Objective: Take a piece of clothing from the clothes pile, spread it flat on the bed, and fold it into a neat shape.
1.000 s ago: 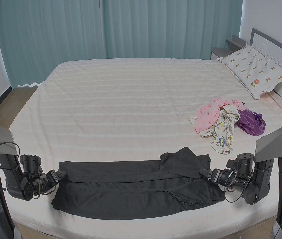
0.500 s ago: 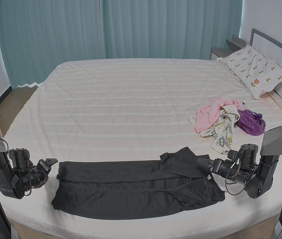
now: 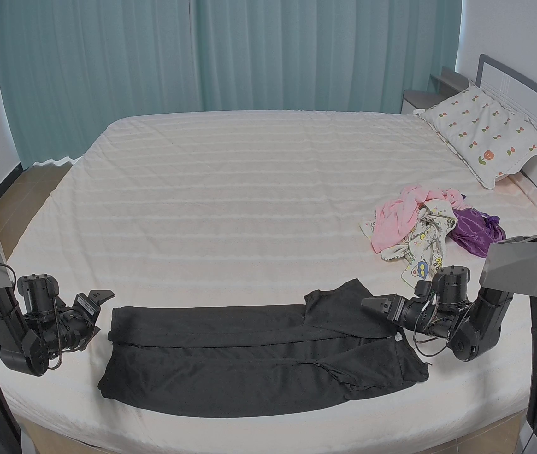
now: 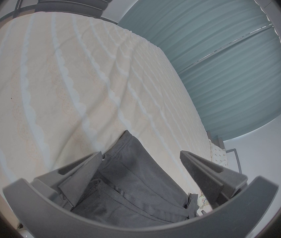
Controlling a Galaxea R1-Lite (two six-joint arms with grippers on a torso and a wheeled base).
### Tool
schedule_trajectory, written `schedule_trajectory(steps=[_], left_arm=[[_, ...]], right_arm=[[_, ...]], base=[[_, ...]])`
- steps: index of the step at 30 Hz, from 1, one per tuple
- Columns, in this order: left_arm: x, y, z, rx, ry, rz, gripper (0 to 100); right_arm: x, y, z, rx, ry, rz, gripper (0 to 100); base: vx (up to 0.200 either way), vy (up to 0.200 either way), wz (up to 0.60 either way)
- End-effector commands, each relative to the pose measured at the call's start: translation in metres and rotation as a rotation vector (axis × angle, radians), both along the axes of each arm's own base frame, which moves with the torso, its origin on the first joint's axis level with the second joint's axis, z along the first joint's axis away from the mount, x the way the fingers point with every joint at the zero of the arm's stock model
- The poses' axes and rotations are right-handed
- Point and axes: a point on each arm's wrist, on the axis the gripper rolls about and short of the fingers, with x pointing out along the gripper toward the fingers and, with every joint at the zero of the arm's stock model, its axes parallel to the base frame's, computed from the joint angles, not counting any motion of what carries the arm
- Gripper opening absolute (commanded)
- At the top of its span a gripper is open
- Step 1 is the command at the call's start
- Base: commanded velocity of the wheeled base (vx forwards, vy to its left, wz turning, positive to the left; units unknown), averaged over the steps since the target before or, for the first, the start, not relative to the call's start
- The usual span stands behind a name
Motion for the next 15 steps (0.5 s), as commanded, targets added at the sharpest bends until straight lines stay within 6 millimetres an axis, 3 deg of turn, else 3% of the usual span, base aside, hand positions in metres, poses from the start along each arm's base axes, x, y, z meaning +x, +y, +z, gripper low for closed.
schedule_trajectory(steps=[1, 15], left_arm=[[0.000, -0.001, -0.002, -0.002, 0.007, -0.001, 100], [-0.003, -0.001, -0.004, -0.003, 0.022, -0.002, 100]], right_arm=[[-0.001, -0.002, -0.012, -0.012, 0.031, -0.001, 0], [-0.032, -0.018, 0.002, -0.023, 0.076, -0.021, 0]], base=[[0.000, 0.000, 0.00], [0.000, 0.000, 0.00]])
